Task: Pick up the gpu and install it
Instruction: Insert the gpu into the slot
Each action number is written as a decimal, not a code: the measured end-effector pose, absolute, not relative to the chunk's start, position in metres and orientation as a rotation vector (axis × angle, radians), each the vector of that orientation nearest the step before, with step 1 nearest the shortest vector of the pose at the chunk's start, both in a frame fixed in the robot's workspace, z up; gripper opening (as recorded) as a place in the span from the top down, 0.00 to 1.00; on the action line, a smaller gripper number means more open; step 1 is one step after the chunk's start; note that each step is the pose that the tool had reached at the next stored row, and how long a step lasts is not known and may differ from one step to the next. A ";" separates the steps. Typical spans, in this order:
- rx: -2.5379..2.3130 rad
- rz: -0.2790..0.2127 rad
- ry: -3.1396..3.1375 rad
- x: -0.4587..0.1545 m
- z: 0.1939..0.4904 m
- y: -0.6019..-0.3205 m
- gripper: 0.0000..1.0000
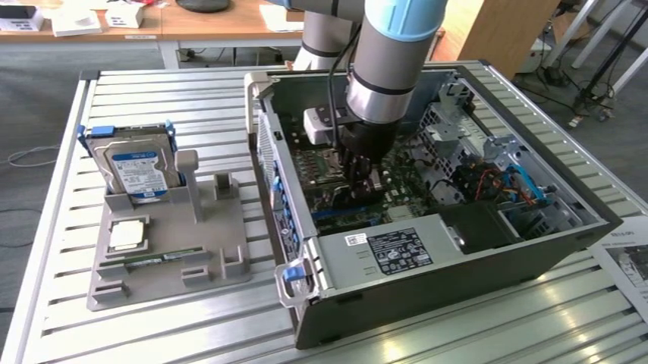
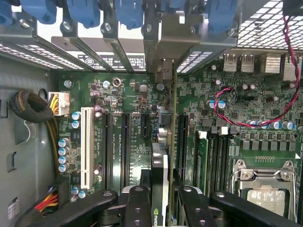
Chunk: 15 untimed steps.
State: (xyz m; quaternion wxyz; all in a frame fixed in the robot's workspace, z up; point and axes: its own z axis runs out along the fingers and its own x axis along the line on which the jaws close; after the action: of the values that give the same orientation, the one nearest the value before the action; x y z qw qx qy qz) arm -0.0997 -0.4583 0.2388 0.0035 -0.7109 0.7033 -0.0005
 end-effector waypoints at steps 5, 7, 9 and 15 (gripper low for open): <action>-2.228 -0.003 2.203 -0.100 0.239 -0.458 0.73; -2.228 -0.003 2.203 -0.100 0.239 -0.458 0.73; -2.228 -0.002 2.203 -0.100 0.239 -0.458 0.73; -2.240 -0.016 2.170 -0.100 0.239 -0.459 0.73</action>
State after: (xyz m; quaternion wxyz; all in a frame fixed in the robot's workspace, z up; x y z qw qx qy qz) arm -0.1004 -0.4593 0.2389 0.0113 -0.7182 0.6958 -0.0051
